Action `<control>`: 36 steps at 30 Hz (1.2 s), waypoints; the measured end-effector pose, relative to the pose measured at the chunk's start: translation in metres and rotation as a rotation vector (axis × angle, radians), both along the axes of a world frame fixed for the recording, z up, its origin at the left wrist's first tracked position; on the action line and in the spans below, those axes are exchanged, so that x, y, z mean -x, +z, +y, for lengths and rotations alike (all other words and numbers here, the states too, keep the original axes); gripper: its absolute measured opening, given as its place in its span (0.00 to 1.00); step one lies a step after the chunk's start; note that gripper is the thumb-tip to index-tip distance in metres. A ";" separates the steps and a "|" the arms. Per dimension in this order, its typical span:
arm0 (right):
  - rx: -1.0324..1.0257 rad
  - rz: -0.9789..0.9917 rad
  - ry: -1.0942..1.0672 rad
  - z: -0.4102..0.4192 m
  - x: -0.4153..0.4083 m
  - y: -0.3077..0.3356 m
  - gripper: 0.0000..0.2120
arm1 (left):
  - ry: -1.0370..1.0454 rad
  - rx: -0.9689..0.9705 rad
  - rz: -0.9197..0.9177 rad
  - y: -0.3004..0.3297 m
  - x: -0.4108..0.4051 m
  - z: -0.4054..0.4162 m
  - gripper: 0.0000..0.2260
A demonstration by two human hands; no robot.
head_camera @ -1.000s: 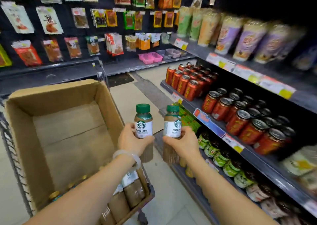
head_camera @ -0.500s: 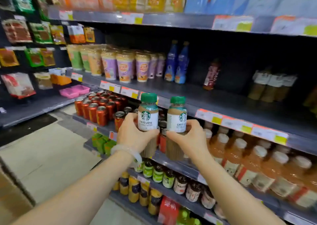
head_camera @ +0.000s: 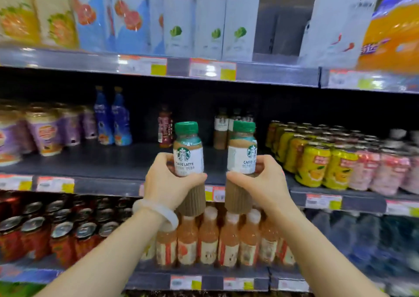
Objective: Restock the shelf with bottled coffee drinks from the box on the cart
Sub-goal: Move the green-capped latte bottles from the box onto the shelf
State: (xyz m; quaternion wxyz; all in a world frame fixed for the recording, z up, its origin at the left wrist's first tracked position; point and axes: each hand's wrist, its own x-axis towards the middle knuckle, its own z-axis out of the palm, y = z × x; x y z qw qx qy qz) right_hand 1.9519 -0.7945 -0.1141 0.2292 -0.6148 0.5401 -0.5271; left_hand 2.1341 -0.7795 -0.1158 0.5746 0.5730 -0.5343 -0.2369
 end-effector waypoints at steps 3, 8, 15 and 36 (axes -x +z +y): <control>0.000 -0.010 -0.073 -0.023 0.020 0.002 0.23 | -0.048 0.003 -0.009 0.005 0.018 -0.029 0.23; -0.014 -0.006 -0.168 -0.070 0.044 0.007 0.25 | -0.105 0.006 -0.021 0.013 0.038 -0.084 0.24; -0.039 -0.061 -0.293 -0.149 0.054 0.019 0.25 | -0.167 0.042 -0.054 0.031 0.056 -0.173 0.24; -0.080 -0.047 -0.386 -0.322 0.070 0.007 0.26 | -0.199 -0.023 -0.064 0.016 0.081 -0.287 0.24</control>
